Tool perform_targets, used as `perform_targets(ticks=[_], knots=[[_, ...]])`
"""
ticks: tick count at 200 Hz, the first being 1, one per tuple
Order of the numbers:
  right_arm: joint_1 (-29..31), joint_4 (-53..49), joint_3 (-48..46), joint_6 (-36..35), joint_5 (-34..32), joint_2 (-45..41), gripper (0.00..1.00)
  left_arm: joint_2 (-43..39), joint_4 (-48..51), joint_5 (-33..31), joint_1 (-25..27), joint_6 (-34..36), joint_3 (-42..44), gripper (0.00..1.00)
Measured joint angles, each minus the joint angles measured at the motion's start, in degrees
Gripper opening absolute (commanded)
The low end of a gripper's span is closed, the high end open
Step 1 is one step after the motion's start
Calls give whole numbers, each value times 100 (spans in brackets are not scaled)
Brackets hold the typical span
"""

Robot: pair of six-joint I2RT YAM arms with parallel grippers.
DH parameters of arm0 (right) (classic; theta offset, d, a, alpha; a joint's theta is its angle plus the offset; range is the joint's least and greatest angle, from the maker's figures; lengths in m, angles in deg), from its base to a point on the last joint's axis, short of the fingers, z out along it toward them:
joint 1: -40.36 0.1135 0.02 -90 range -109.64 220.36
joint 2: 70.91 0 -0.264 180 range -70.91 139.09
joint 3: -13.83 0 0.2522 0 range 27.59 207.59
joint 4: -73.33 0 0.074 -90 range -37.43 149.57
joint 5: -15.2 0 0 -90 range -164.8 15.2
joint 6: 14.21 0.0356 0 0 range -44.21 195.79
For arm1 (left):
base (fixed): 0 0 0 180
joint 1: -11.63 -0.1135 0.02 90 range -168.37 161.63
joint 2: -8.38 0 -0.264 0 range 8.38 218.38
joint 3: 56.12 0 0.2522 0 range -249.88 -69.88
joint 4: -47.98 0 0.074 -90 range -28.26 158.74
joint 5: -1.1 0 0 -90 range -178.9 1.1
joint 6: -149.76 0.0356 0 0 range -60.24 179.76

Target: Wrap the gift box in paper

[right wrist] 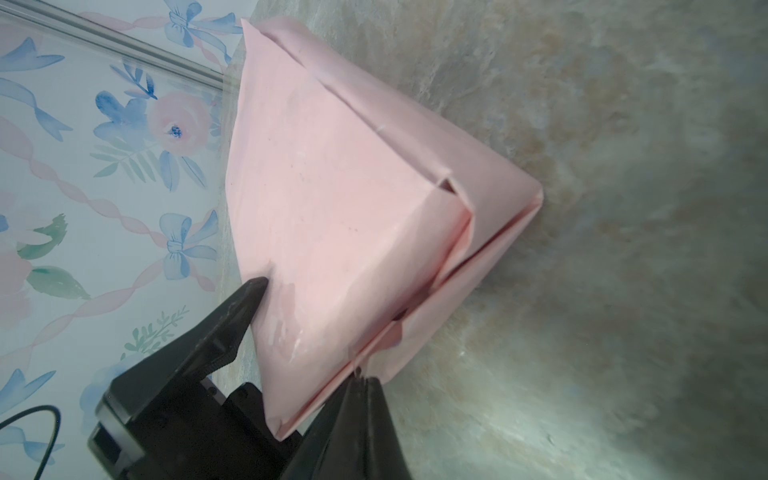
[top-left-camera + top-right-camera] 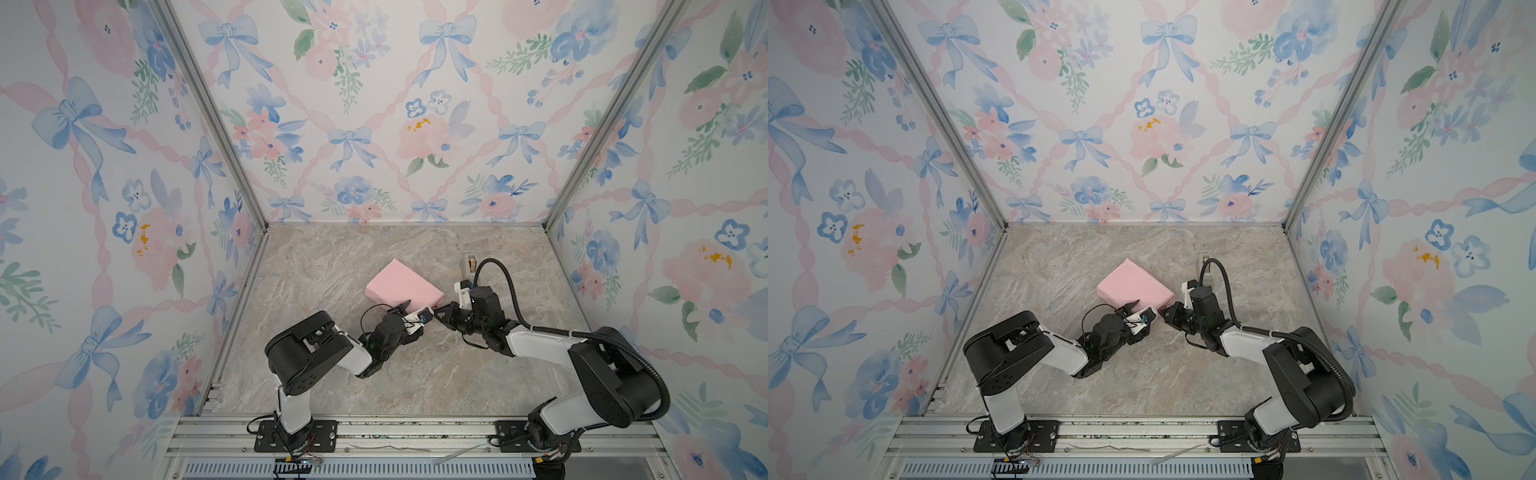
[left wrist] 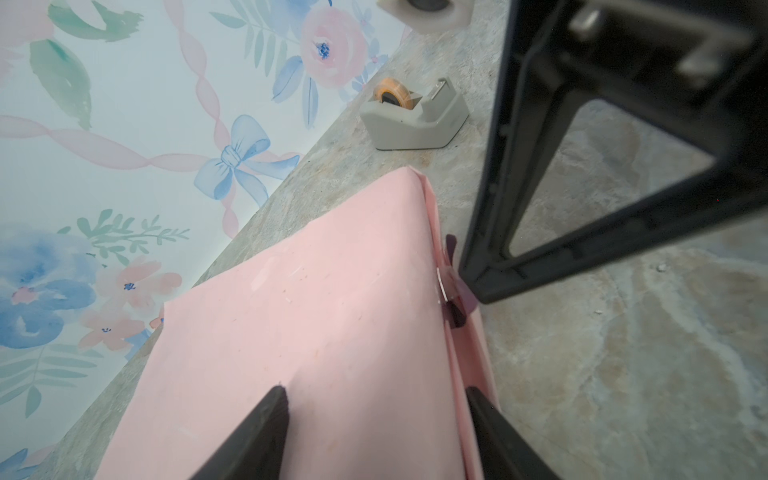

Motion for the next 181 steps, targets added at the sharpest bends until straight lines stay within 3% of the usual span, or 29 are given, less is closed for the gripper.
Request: perform_targets(ticks=[155,181], knots=[[0,402,424,4,76,693,0,0,0,0,-2,0,0,67],[0,407,422,4,76,688,9,-7,0,2,0,-44,-2,69]])
